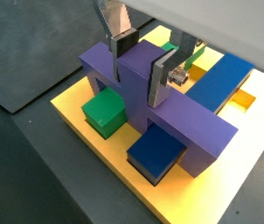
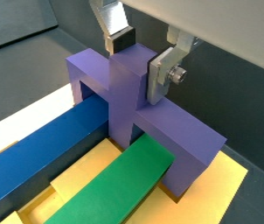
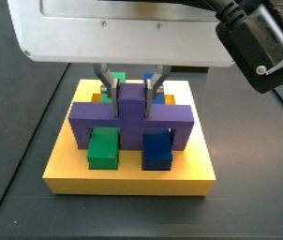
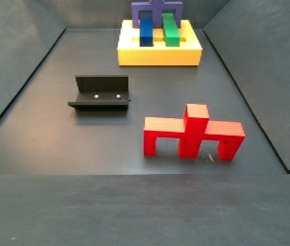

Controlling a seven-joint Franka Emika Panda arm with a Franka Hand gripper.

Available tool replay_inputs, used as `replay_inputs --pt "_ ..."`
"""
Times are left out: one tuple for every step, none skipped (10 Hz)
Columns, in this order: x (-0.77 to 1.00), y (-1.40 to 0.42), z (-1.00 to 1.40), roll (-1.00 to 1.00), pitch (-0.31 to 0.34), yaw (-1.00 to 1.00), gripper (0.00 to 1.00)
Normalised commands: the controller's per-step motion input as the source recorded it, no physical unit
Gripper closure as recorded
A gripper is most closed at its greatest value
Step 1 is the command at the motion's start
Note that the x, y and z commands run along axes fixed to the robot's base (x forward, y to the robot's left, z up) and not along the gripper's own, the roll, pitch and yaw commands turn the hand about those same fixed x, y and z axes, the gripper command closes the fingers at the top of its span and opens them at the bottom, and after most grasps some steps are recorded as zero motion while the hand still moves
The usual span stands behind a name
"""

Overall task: Pick up the purple object. Move up. Move to above the board. Insert the purple object.
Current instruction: Insert the purple object.

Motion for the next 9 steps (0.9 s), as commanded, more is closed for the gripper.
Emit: replay_inputs --pt "0.15 0.15 -0.24 0.0 -0.023 0.0 1.0" --pt "0.23 0.24 0.0 0.0 0.027 0.0 1.0" --pt "0.16 0.15 -0.14 0.01 0.0 0.04 1.0" --pt "0.08 0.01 -0.45 0.0 -0.121 0.03 1.0" --pt "0.0 0.0 -0.53 -0.08 -0.204 0.0 1.0" --pt "0.0 0.0 -0.6 -0.08 -0.273 0.0 1.0" --pt "0.0 0.0 -0.59 -0.05 -0.317 0.03 1.0" --pt "0.0 0.0 -0.45 -0.04 -0.2 0.0 1.0" --pt "0.0 0.0 0.0 0.0 0.0 0.0 1.0"
